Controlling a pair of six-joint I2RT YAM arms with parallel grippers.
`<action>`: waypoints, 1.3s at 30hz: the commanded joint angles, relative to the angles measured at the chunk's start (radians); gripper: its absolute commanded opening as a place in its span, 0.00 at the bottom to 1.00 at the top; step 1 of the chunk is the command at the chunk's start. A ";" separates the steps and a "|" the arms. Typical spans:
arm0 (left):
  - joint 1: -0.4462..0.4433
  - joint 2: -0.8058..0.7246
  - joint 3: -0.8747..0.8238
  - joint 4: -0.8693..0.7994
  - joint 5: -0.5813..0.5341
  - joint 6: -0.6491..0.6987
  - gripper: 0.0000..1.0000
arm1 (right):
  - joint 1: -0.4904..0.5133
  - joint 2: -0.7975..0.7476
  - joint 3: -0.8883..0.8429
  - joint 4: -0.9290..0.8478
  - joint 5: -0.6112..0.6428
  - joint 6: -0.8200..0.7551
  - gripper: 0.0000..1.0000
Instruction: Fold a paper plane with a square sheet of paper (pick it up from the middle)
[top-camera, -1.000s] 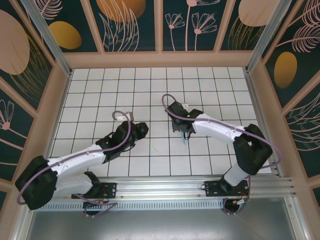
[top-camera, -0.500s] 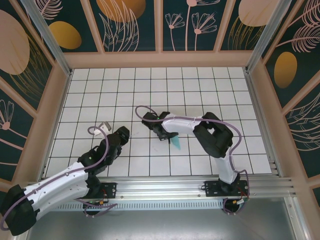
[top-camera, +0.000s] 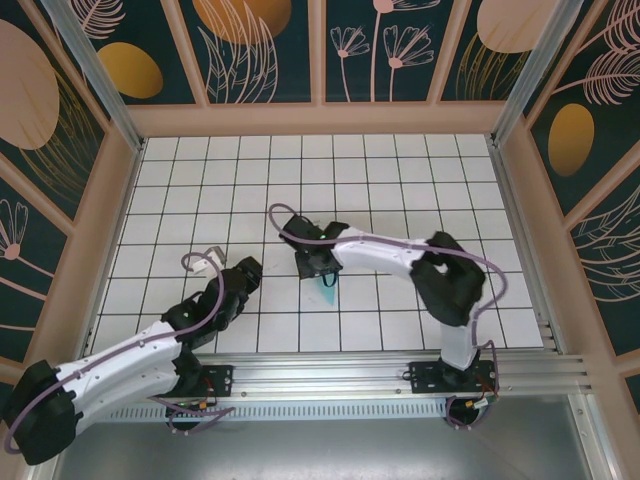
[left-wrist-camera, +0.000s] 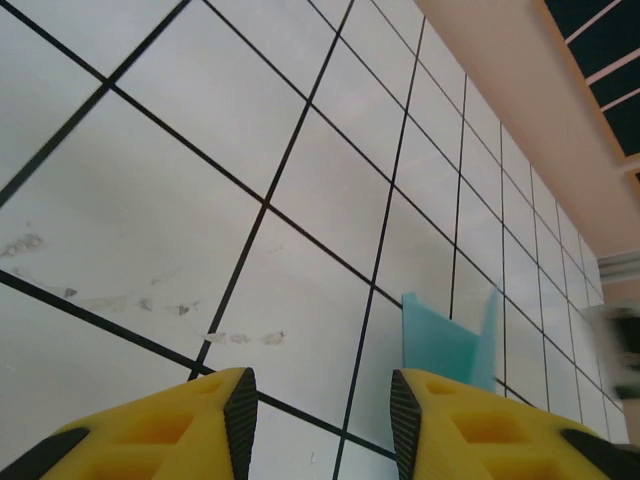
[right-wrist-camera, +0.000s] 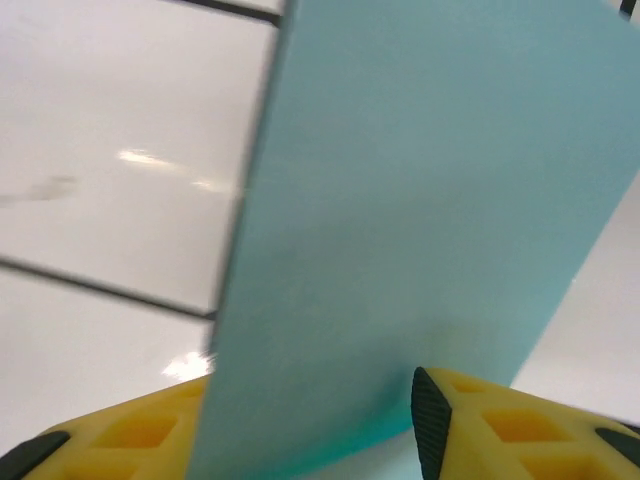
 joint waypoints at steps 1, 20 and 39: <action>0.004 0.071 0.030 0.077 0.066 0.026 0.45 | -0.068 -0.193 -0.110 0.187 -0.204 -0.005 0.54; 0.006 0.426 0.214 0.091 0.264 0.030 0.48 | -0.283 -0.272 -0.465 0.527 -0.606 0.039 0.13; 0.005 0.552 0.291 0.082 0.345 0.052 0.50 | -0.362 -0.149 -0.572 0.619 -0.638 0.036 0.11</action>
